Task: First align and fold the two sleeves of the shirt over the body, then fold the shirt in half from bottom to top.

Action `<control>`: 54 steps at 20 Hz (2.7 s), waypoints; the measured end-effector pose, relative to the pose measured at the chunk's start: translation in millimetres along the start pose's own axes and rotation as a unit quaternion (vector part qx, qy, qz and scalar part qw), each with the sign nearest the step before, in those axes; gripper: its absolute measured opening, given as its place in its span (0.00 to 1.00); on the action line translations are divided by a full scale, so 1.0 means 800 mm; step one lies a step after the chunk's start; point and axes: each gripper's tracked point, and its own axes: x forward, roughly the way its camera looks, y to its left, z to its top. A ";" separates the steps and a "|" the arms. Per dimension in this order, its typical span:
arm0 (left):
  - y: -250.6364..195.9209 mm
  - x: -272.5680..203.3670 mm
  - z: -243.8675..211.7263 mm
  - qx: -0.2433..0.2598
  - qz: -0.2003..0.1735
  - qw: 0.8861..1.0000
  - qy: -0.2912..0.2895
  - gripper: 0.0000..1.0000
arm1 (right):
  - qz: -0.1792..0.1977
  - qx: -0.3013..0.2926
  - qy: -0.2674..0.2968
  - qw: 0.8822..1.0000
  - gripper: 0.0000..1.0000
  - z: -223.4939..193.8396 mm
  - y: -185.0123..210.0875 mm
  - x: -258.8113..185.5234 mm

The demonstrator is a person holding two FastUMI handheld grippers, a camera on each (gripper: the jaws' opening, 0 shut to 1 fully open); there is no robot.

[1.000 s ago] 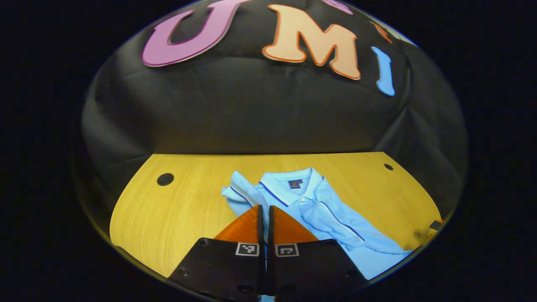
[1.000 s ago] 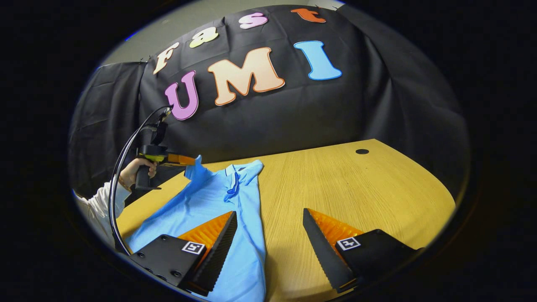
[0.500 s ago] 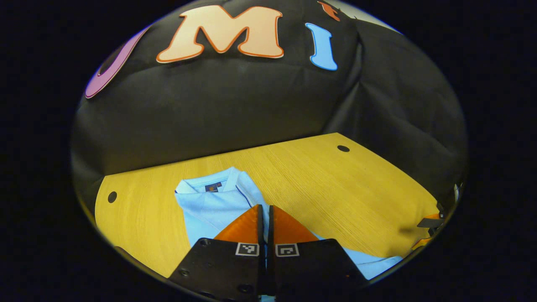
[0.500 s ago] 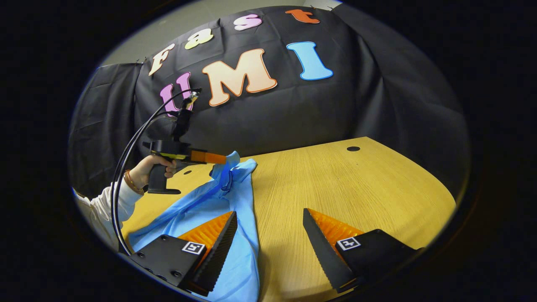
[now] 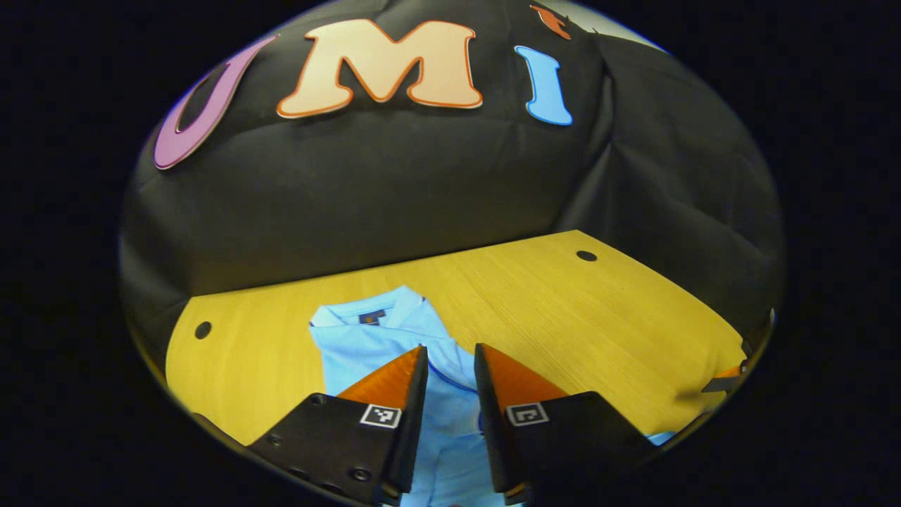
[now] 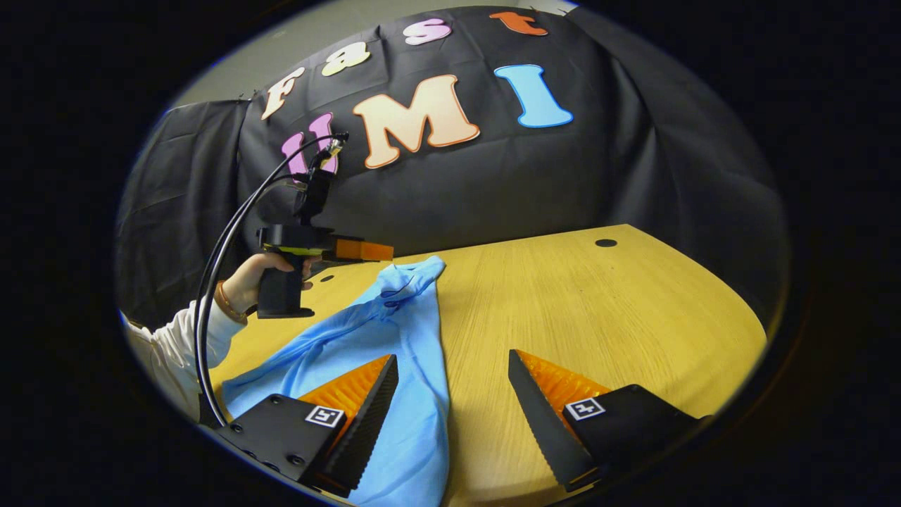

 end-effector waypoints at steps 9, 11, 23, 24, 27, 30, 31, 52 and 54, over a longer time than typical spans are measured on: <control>0.059 -0.226 -0.109 0.017 0.066 0.998 0.000 0.95 | 0.058 -0.074 0.056 0.994 0.98 -0.058 0.036 -0.041; 0.051 -0.268 -0.151 0.008 0.064 0.998 0.019 0.95 | 0.067 -0.081 0.063 0.992 0.98 -0.068 0.040 -0.056; 0.004 -0.369 -0.310 -0.028 0.059 0.995 0.077 0.96 | 0.072 -0.099 0.101 0.987 0.98 -0.131 0.045 -0.116; 0.001 -0.367 -0.314 -0.028 0.058 0.995 0.077 0.95 | 0.071 -0.101 0.104 0.987 0.98 -0.136 0.043 -0.116; -0.004 -0.362 -0.331 -0.022 0.059 0.994 0.088 0.95 | 0.072 -0.112 0.104 0.986 0.98 -0.142 0.046 -0.118; -0.010 -0.359 -0.333 -0.028 0.054 0.994 0.086 0.95 | 0.070 -0.135 0.099 0.983 0.98 -0.145 0.052 -0.118; -0.012 -0.360 -0.333 -0.036 0.052 0.995 0.076 0.93 | 0.073 -0.134 0.102 0.983 0.99 -0.147 0.054 -0.119; -0.046 -0.348 -0.325 -0.063 -0.011 0.998 0.009 0.02 | 0.112 -0.090 0.086 0.986 0.08 -0.152 0.081 -0.115; -0.045 -0.348 -0.325 -0.080 -0.011 0.997 0.007 0.04 | 0.114 -0.081 0.094 0.986 0.08 -0.150 0.081 -0.115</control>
